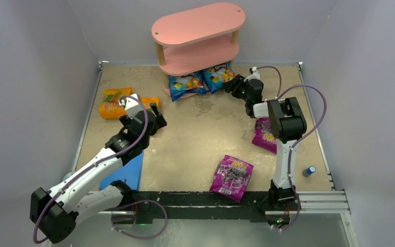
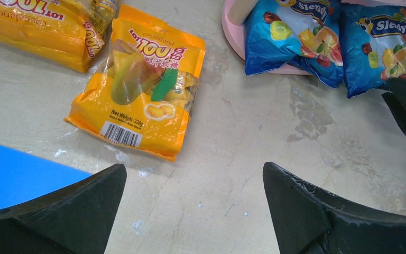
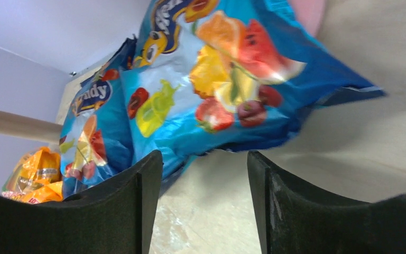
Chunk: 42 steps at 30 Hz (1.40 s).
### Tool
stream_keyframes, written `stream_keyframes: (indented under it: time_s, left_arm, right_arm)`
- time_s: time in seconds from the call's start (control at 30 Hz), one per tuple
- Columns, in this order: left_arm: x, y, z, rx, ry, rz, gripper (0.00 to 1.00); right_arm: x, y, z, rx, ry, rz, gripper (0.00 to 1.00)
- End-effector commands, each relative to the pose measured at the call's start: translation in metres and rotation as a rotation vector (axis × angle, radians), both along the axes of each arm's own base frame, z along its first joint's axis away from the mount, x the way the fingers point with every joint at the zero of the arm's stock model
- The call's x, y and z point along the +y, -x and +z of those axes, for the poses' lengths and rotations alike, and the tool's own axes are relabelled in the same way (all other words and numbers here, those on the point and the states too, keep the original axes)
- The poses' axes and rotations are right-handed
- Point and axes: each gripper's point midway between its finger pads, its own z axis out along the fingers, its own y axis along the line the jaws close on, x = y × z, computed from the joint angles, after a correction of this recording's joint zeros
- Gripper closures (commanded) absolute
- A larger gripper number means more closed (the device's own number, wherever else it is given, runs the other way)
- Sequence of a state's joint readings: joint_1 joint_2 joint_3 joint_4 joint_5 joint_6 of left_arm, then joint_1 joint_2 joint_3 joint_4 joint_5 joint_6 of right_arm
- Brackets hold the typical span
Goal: Place and organize the candy bags onto the shelf
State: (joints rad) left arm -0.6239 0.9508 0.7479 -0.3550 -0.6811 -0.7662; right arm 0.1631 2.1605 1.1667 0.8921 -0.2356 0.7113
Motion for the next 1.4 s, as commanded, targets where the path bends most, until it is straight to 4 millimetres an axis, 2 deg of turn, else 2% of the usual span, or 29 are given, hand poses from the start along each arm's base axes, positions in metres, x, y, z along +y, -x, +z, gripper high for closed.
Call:
stream_keyframes:
  time_s: [0.0, 0.1, 0.33, 0.57, 0.67, 0.8, 0.83, 1.03, 1.13, 1.17, 1.2, 1.37]
  left_arm:
    - [0.001, -0.005, 0.005, -0.024, 0.004, 0.014, 0.01]
    - [0.001, -0.006, 0.006, -0.023, -0.003, 0.014, 0.01]
    - [0.006, -0.006, 0.005, -0.022, -0.027, 0.028, 0.01]
    - [0.007, -0.006, 0.004, -0.020, -0.044, 0.032, 0.01]
    - [0.009, -0.005, 0.003, -0.019, -0.043, 0.036, 0.01]
    - [0.008, -0.005, 0.004, -0.022, -0.035, 0.036, 0.01]
    - [0.008, -0.005, 0.004, -0.022, -0.032, 0.034, 0.01]
    - [0.006, -0.002, 0.004, -0.016, -0.014, 0.027, 0.01]
    - [0.005, 0.001, 0.005, -0.019, 0.007, 0.021, 0.01]
    - [0.006, 0.002, 0.006, -0.020, 0.012, 0.022, 0.01]
    - [0.006, 0.003, 0.006, -0.022, 0.018, 0.021, 0.01]
    - [0.010, 0.009, 0.012, -0.029, 0.035, 0.030, 0.01]
  right_arm:
    - [0.028, -0.015, 0.038, -0.098, -0.026, 0.053, 0.39]
    - [0.034, -0.023, 0.038, -0.108, -0.038, 0.056, 0.43]
    - [0.045, -0.043, 0.045, -0.143, -0.040, 0.069, 0.44]
    - [0.048, -0.064, 0.028, -0.120, 0.022, 0.084, 0.44]
    - [0.046, -0.064, 0.032, -0.132, 0.042, 0.080, 0.44]
    - [0.047, -0.049, 0.039, -0.147, 0.043, 0.099, 0.44]
    - [0.045, -0.043, 0.036, -0.134, 0.045, 0.099, 0.43]
    - [0.029, -0.005, 0.053, -0.154, 0.111, 0.081, 0.33]
    - [0.014, 0.016, 0.072, -0.174, 0.212, 0.057, 0.21]
    - [0.007, 0.023, 0.078, -0.178, 0.247, 0.044, 0.08]
    - [0.000, 0.032, 0.081, -0.176, 0.279, 0.031, 0.02]
    - [-0.045, 0.079, 0.124, -0.203, 0.344, -0.155, 0.01]
